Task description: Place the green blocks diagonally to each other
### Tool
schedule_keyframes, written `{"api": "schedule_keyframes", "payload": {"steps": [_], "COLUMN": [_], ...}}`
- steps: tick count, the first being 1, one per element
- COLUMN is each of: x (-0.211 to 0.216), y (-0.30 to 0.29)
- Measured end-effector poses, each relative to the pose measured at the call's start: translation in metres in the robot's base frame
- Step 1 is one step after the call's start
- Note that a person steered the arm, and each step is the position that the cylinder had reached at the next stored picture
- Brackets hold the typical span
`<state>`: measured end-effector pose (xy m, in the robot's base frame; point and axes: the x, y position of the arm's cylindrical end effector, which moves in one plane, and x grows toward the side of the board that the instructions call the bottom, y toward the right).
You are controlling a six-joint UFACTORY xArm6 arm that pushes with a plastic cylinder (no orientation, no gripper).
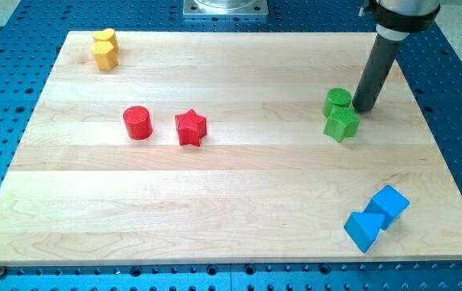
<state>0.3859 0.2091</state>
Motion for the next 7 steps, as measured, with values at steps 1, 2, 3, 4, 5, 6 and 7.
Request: {"api": "schedule_keyframes", "payload": {"steps": [1,2,3,4,5,6,7], "x": [0.016,0.023,0.026,0.057,0.095,0.115,0.106], "y": [-0.032,-0.028,-0.012,-0.018,-0.061,-0.115,-0.127]}}
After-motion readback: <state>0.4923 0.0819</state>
